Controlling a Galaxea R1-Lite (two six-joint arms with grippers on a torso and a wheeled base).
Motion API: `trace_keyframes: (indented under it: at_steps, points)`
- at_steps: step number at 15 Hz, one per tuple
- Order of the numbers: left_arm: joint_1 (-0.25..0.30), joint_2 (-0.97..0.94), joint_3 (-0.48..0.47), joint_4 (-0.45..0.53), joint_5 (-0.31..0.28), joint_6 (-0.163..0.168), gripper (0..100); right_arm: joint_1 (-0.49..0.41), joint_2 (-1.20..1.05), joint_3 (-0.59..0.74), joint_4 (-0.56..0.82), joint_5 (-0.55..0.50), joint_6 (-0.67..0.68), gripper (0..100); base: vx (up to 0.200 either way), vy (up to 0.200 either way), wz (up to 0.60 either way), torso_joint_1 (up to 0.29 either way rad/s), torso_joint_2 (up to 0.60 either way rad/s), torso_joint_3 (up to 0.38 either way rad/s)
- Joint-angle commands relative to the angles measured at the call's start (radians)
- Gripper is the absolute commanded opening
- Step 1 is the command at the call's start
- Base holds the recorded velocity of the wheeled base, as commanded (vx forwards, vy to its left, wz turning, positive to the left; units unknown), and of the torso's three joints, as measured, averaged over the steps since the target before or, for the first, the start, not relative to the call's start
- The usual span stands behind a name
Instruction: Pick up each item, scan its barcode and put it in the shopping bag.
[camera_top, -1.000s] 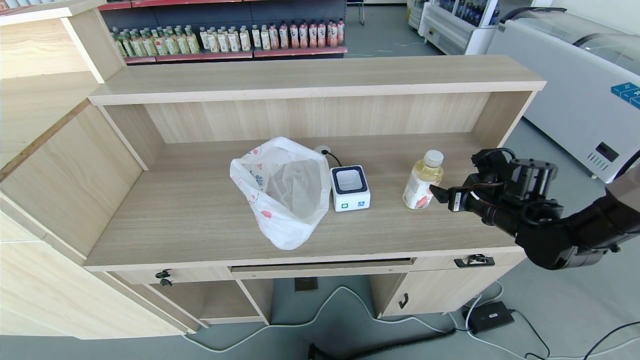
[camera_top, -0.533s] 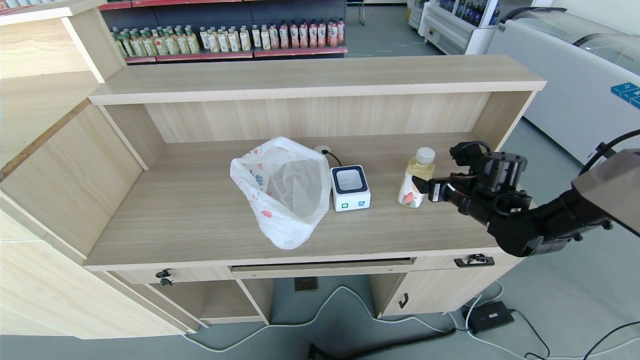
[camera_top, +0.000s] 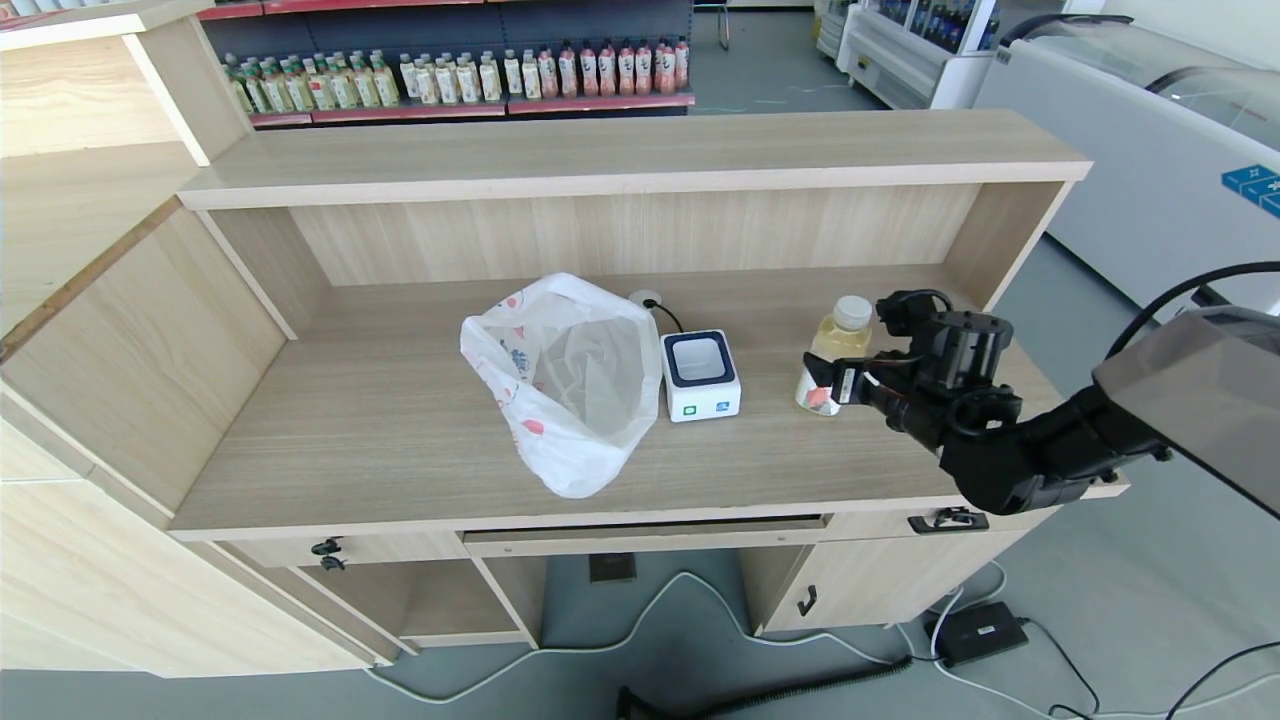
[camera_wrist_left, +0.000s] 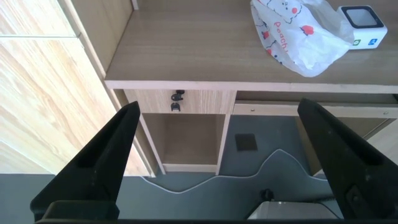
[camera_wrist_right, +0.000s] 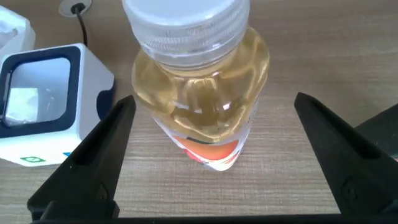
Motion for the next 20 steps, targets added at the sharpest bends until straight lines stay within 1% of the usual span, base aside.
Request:
trace_keyframes:
  at_steps: [1, 2, 4, 5, 7, 9, 12, 15, 18, 20]
  points:
    - [0.000, 0.000, 0.000, -0.001, 0.001, 0.000, 100, 0.035, 0.057, -0.082, 0.004, -0.072, 0.056, 100, 0.000, 0.000, 0.00, 0.000, 0.00, 0.000]
    - [0.000, 0.000, 0.000, -0.001, 0.001, 0.000, 100, 0.044, 0.077, -0.111, 0.007, -0.089, 0.074, 100, 0.000, 0.000, 0.00, 0.000, 0.00, 0.000]
    - [0.000, 0.000, 0.000, -0.001, 0.001, 0.000, 100, 0.066, 0.103, -0.128, 0.007, -0.100, 0.077, 100, 0.000, 0.000, 0.00, 0.000, 0.00, 0.000]
    - [0.000, 0.000, 0.000, -0.001, 0.001, 0.000, 100, 0.075, 0.116, -0.138, 0.007, -0.120, 0.077, 100, 0.000, 0.000, 0.00, 0.000, 0.00, 0.000]
    - [0.000, 0.000, 0.000, 0.001, 0.001, 0.000, 100, 0.086, 0.134, -0.150, 0.006, -0.193, 0.085, 100, 0.000, 0.000, 0.00, 0.000, 0.00, 0.000]
    - [0.000, 0.000, 0.000, -0.001, 0.001, 0.000, 100, 0.083, 0.142, -0.156, 0.007, -0.227, 0.099, 100, 0.000, 0.000, 0.00, 0.000, 0.00, 0.000]
    - [0.000, 0.000, 0.000, -0.001, 0.001, 0.000, 100, 0.076, 0.157, -0.191, 0.009, -0.218, 0.103, 100, 0.000, 0.000, 0.00, 0.000, 0.00, 0.000]
    - [0.000, 0.000, 0.000, -0.001, 0.001, 0.000, 100, 0.075, 0.172, -0.214, 0.009, -0.183, 0.099, 100, 0.000, 0.000, 0.00, 0.000, 0.00, 0.000]
    - [0.000, 0.000, 0.000, -0.001, 0.001, 0.000, 100, 0.064, 0.182, -0.219, 0.010, -0.170, 0.067, 100, 0.000, 0.000, 0.00, 0.000, 0.00, 0.000]
    - [0.000, 0.000, 0.000, -0.001, 0.001, 0.000, 100, 0.052, 0.183, -0.226, 0.009, -0.112, 0.062, 100, 0.000, 0.000, 0.00, 0.000, 0.00, 0.000]
